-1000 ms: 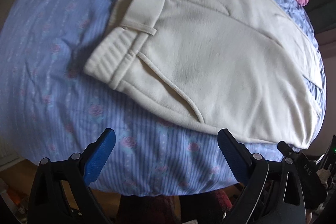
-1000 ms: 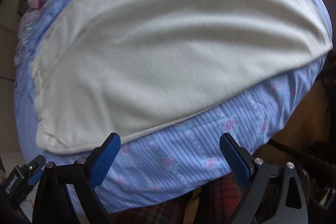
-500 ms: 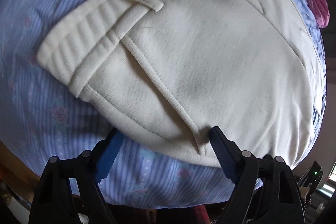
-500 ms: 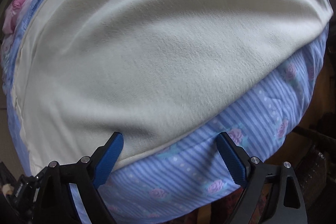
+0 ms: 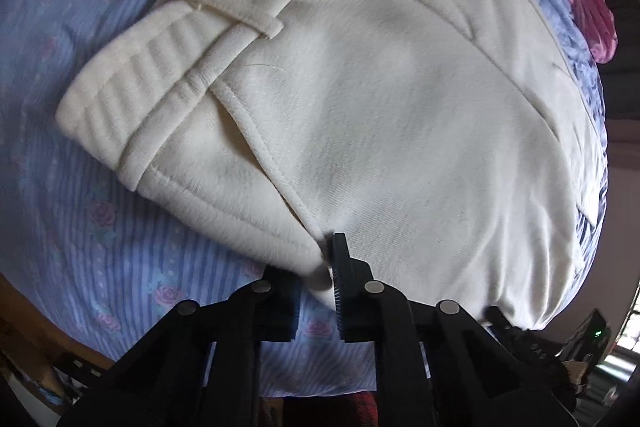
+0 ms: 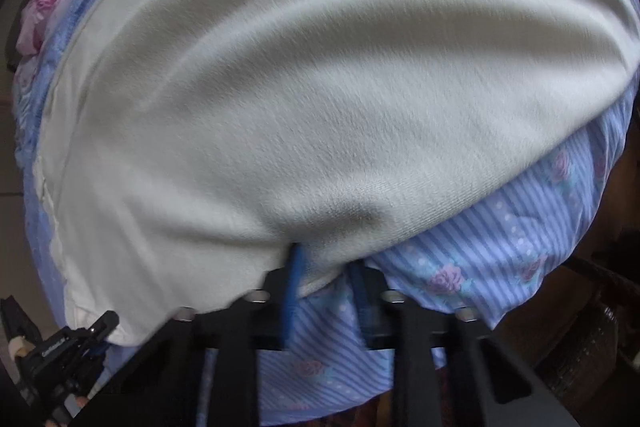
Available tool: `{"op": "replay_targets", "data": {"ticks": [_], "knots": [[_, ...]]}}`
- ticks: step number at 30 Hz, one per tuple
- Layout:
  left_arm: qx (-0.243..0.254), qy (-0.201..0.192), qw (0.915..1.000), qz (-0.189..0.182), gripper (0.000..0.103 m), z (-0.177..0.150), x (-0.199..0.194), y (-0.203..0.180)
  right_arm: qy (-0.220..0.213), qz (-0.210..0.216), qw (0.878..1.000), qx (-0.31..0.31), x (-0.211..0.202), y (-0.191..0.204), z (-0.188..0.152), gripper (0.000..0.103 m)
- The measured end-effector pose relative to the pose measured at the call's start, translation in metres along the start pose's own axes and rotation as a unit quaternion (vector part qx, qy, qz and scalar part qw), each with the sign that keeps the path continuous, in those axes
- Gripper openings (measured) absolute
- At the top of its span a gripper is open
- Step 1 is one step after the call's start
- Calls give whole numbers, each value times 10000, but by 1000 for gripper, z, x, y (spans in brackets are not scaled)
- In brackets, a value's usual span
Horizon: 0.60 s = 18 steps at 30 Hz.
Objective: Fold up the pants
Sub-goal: 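Lift the hems with both grippers and fold them over toward the waistband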
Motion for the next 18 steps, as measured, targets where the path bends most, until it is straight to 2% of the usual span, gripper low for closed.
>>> {"op": "replay_targets", "data": {"ticks": [5, 8, 11, 16, 18], "knots": [[201, -322, 9993, 55, 13, 0, -32, -14, -212, 213, 9990, -332, -32, 4, 8, 12], [221, -471, 9986, 101, 11, -9, -46, -7, -168, 165, 9975, -670, -58, 11, 2, 11], [213, -547, 9980, 254, 10, -16, -49, -4, 26, 104, 9956, -935, -58, 9, -16, 11], [0, -586, 9980, 222, 9, -26, -50, -7, 77, -15, 9915, -1296, -76, 29, -50, 11], [-24, -673, 9976, 176, 9, -27, -58, -7, 85, 35, 9914, -1307, -83, 31, -46, 11]]}}
Point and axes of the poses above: each gripper's, at about its wrist camera, not at the fingertips, and x roughly the way its jaws point, y to its left, z to its top, the point moved 10 cm from there along x, roughly the way its jaws point, and after that the axes turned 5 degrees about x, right-handed, at the moved point
